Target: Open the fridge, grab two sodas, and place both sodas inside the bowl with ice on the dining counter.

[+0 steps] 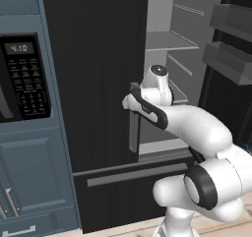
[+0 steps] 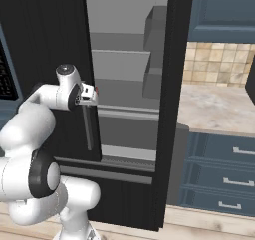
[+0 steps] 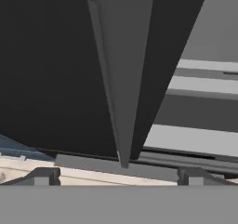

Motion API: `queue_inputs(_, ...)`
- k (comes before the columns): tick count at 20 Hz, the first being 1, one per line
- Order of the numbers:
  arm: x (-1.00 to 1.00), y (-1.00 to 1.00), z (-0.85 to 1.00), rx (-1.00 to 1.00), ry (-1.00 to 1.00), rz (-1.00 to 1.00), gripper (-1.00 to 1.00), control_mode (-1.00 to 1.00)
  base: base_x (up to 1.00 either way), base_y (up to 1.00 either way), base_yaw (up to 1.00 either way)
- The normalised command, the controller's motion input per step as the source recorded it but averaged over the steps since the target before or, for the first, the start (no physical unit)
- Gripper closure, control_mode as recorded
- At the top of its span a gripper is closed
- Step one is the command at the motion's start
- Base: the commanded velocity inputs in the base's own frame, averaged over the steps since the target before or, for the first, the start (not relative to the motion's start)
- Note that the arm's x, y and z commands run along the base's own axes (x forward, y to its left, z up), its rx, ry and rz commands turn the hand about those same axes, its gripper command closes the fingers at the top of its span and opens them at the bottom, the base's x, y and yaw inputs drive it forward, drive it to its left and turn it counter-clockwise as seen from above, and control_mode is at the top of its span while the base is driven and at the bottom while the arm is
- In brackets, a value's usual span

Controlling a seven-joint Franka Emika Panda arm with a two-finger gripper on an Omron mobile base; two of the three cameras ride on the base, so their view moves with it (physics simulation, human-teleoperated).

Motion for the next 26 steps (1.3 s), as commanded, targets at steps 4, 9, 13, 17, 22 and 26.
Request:
queue_inputs(4,0.3,0.0,-0.5,0.0,0.0,0.0,-1.0,-1.0,0.0,0.0,0.0)
queue_inputs(9,0.36,0.03,-0.33,0.0,0.0,0.0,-1.0,-1.0,0.0,0.0,0.0)
queue_inputs(13,0.32,0.14,-0.19,0.0,0.0,0.0,-1.0,-1.0,0.0,0.0,0.0)
queue_inputs(17,0.3,0.17,-0.2,0.0,0.0,0.01,-1.0,-1.0,0.0,0.0,0.0)
queue_inputs(22,0.34,0.15,-0.24,0.0,0.0,0.01,-1.0,-1.0,0.0,0.0,0.0)
queue_inputs(26,0.4,0.12,-0.3,0.0,0.0,0.02,1.0,-1.0,0.0,0.0,0.0)
